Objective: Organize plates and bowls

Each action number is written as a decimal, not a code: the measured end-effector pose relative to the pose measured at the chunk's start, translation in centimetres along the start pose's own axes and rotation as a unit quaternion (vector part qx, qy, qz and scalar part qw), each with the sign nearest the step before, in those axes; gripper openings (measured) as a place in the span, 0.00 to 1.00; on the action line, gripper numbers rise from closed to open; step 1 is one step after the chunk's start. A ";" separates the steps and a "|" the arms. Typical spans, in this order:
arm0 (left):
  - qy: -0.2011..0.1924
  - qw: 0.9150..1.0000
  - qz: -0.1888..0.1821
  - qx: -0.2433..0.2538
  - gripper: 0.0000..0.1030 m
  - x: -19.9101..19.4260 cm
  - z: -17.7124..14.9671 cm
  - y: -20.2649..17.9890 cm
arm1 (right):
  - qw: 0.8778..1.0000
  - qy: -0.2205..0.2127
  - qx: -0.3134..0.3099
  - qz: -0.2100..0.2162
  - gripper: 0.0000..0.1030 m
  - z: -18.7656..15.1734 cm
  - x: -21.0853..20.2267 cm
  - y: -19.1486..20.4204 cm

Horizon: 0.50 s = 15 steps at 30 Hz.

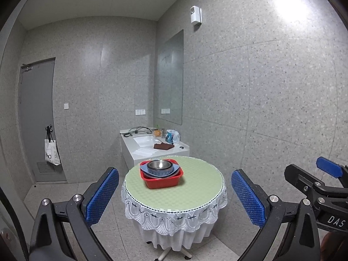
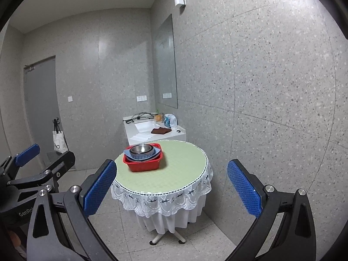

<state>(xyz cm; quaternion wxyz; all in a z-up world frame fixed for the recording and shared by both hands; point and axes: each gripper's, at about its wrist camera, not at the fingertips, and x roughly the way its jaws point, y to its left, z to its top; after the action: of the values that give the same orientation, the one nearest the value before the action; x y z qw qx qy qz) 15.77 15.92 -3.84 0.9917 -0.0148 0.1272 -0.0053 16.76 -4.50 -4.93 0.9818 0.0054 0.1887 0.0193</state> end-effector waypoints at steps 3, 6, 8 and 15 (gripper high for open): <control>-0.001 1.000 0.005 0.003 0.99 0.0 0.2 0.0 | 1.000 -0.003 -0.002 0.001 1.00 0.0 0.0 0.2; -0.001 1.000 0.006 0.002 0.99 0.1 0.2 0.2 | 1.000 -0.005 -0.003 0.003 1.00 -0.1 0.0 0.5; -0.001 1.000 0.008 0.002 0.99 0.1 0.1 0.2 | 1.000 -0.007 -0.005 0.004 1.00 -0.2 -0.1 0.7; -0.002 1.000 0.011 0.004 0.99 0.6 0.1 -0.4 | 1.000 -0.009 -0.007 0.003 1.00 -0.2 0.1 0.8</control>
<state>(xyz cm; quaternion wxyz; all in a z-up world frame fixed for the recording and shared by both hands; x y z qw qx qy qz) 16.36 15.54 -3.92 0.9920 -0.0091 0.1257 0.0048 16.72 -3.74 -5.10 0.9835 -0.0004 0.1794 0.0238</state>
